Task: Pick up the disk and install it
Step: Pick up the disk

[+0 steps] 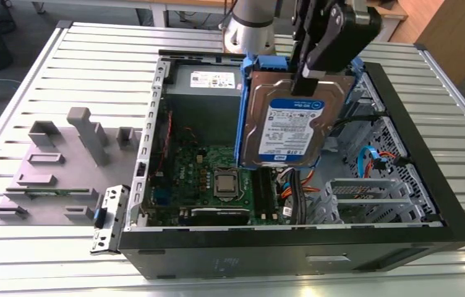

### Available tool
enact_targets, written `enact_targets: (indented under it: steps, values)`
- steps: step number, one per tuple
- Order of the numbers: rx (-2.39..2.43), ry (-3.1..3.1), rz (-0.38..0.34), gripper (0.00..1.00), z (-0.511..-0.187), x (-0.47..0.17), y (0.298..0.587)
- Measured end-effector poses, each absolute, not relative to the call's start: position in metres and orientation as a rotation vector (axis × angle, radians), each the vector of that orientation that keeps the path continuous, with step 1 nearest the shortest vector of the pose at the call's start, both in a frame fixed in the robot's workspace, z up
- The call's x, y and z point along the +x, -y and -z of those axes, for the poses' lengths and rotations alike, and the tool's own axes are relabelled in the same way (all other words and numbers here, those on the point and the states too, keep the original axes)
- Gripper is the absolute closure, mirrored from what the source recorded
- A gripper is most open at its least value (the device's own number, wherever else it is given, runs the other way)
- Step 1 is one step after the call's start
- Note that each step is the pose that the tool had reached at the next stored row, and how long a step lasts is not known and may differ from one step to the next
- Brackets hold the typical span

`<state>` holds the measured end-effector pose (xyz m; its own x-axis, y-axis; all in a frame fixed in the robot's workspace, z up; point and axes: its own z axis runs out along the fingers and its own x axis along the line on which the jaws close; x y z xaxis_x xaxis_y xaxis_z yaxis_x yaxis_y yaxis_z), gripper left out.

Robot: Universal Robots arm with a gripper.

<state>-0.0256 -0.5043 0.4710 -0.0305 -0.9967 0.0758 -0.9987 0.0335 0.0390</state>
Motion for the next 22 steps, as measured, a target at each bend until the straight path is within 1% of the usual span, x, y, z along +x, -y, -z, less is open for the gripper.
enact_targets:
  steps: [5, 22]
  values:
    - [2.128, 2.199, -0.038, 0.65, -0.491, -0.026, 0.503]
    - [2.13, 2.201, -0.041, 0.65, -0.491, -0.026, 0.503]
